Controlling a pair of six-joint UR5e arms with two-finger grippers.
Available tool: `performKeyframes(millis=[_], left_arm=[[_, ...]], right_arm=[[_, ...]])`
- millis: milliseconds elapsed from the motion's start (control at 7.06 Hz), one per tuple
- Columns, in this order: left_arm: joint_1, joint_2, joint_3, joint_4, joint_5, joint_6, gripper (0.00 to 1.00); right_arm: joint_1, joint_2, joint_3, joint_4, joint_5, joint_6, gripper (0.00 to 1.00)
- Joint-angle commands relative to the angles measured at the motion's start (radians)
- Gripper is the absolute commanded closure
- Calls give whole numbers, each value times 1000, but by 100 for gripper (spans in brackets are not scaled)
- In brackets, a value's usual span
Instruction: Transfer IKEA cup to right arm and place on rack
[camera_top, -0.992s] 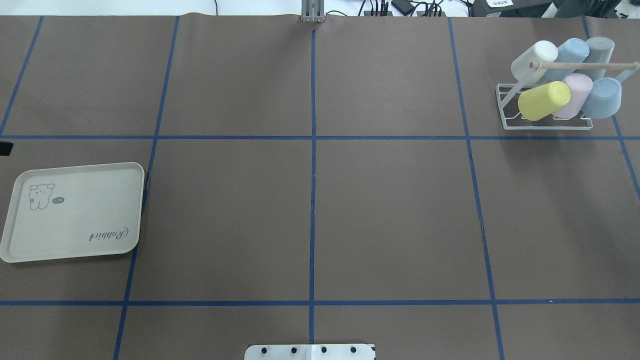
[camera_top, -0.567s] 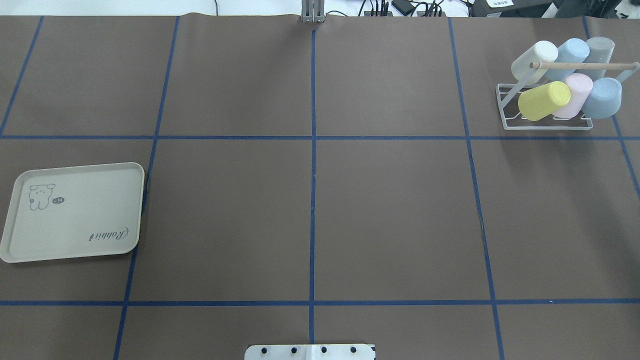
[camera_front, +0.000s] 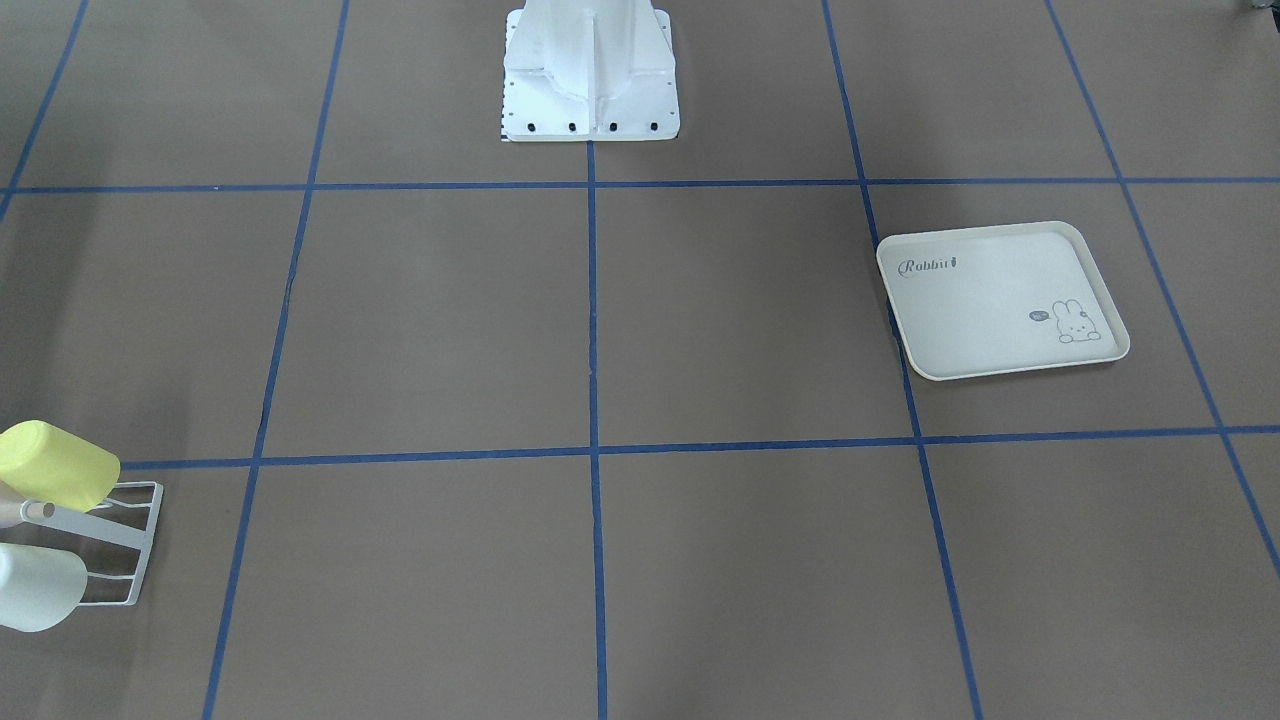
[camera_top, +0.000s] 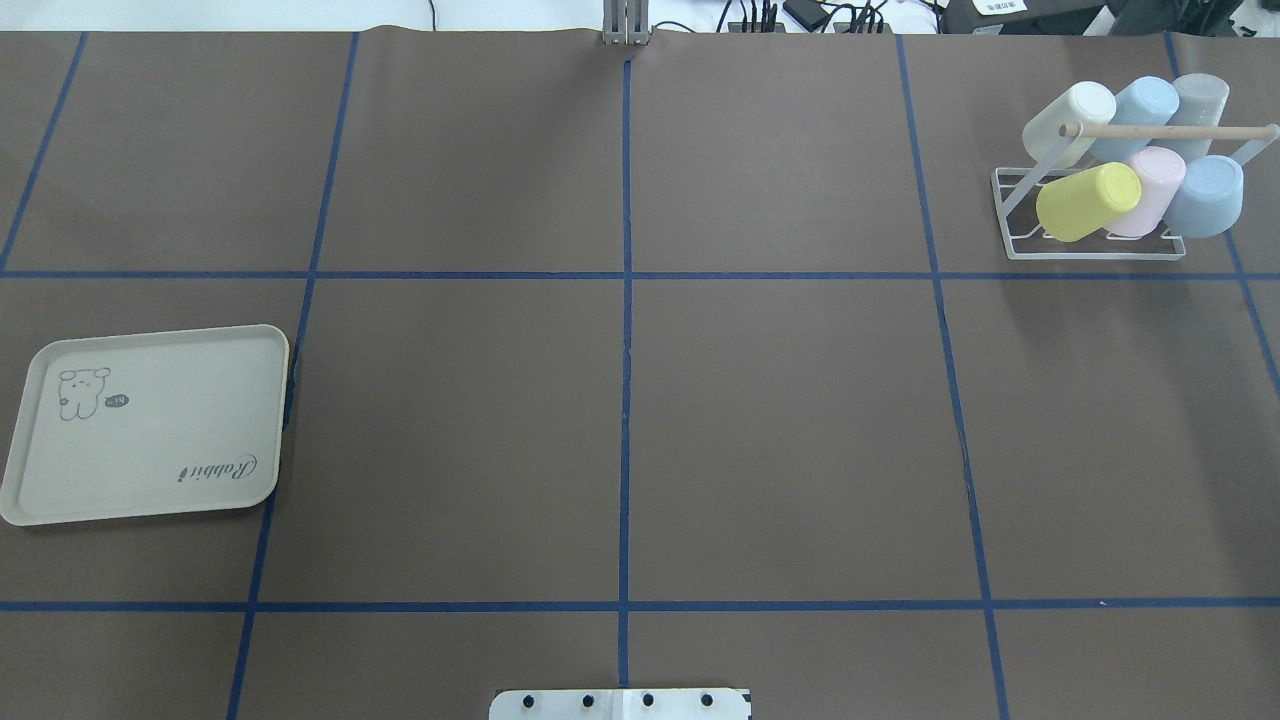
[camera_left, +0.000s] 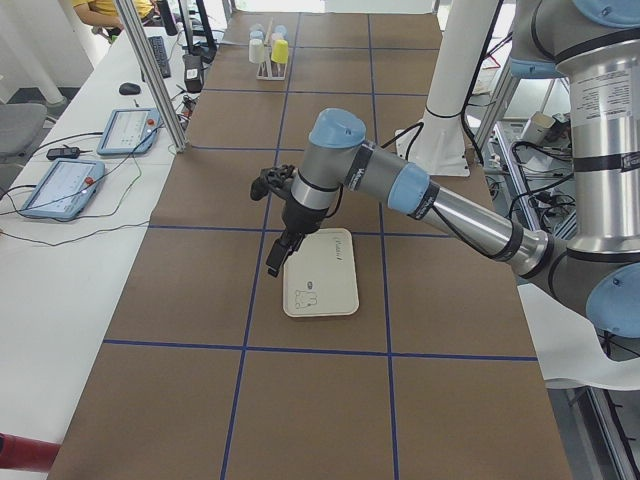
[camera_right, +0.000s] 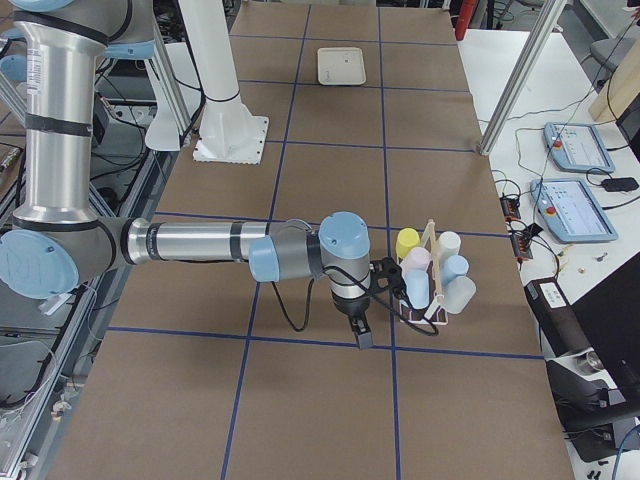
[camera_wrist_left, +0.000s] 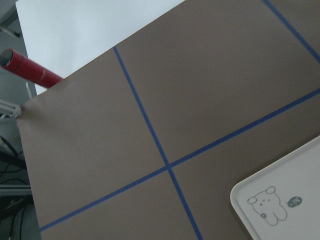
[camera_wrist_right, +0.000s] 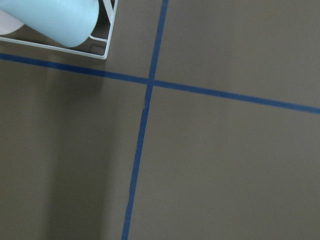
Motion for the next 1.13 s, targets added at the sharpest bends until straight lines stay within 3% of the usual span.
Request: performKeyframes(millis=[0,283,567,992], left_arm=[[-33,5,133,26,-10,4,0],[-81,60,124,20,-17,6,0],[-86,146,78,-14,-148,29,0],[-87,185,70,-58,-153,98,0]], right_arm=[[7,6,7,-191,-84,29,0],[6,-25,39,-164,-93,23,0],[-2,-23,34,-104,-86,29,0],[-14,-28,31,-79,-58,27,0]])
